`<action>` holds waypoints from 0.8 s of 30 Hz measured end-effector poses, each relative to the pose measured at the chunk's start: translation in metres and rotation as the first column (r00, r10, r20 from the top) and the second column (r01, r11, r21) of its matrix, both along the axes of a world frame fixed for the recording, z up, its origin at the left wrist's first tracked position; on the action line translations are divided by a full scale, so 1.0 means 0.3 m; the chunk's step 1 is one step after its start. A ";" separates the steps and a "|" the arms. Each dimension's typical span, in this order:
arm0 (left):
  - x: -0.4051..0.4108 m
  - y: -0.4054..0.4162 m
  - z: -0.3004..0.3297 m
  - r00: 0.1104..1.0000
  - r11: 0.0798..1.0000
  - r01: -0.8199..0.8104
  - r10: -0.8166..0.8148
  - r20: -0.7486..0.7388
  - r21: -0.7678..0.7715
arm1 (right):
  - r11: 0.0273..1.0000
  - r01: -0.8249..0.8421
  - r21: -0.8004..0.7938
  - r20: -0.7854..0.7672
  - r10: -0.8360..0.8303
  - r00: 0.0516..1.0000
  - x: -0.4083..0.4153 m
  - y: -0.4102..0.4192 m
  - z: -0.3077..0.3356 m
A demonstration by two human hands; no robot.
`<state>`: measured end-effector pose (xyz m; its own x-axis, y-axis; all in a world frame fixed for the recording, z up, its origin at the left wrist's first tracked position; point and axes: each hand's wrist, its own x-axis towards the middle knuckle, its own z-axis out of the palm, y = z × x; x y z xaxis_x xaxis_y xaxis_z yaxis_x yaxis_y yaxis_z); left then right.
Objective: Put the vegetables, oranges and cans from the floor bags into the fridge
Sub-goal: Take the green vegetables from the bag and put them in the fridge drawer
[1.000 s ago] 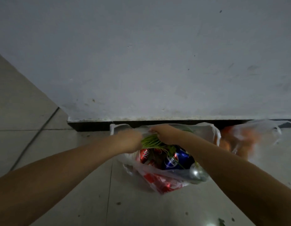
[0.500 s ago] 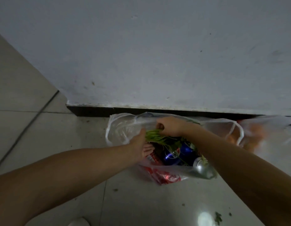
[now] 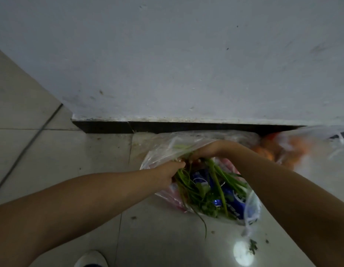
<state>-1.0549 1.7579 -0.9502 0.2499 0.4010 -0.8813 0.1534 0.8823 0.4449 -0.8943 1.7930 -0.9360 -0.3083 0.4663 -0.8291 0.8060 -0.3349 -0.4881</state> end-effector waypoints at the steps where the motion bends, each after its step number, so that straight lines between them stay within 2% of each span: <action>1: -0.003 -0.007 0.001 1.000 1.000 0.023 -0.023 0.000 -0.003 | 0.999 0.028 0.042 0.006 -0.028 1.000 0.007 -0.001 0.004; 3: -0.009 -0.014 0.009 0.999 0.999 0.039 -0.039 -0.005 -0.016 | 0.996 0.048 0.081 0.028 -0.051 0.998 0.013 -0.007 0.009; 6: -0.022 0.012 -0.004 0.999 0.995 0.028 -0.030 -0.012 -0.098 | 0.996 -0.024 0.082 0.082 0.018 0.996 0.023 -0.013 0.007; 10: -0.022 0.053 0.007 0.996 0.983 0.070 -0.079 -0.046 -0.173 | 0.997 0.049 0.052 0.105 -0.054 0.993 0.049 -0.053 0.045; 13: 0.012 0.023 0.140 0.997 0.978 0.068 -0.074 -0.027 -0.196 | 0.980 0.187 0.070 0.021 -0.189 0.982 0.058 -0.129 0.151; 16: 0.033 -0.015 0.296 0.998 0.985 0.028 -0.037 -0.048 -0.173 | 0.965 0.246 0.089 0.032 -0.249 0.968 0.085 -0.203 0.312; 21: 0.018 -0.022 0.606 0.996 0.985 -0.013 -0.004 -0.093 -0.175 | 0.958 0.284 -0.029 0.127 -0.278 0.952 0.159 -0.255 0.649; 24: -0.006 -0.030 0.795 0.992 0.983 0.000 -0.023 -0.127 -0.181 | 0.922 0.372 -0.106 0.107 -0.361 0.926 0.191 -0.287 0.858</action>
<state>-1.0567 1.7488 -0.7116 0.1338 0.2302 -0.9639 0.2094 0.9441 0.2545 -0.8371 1.7070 -0.6786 -0.0619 0.4270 -0.9021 0.6516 -0.6673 -0.3606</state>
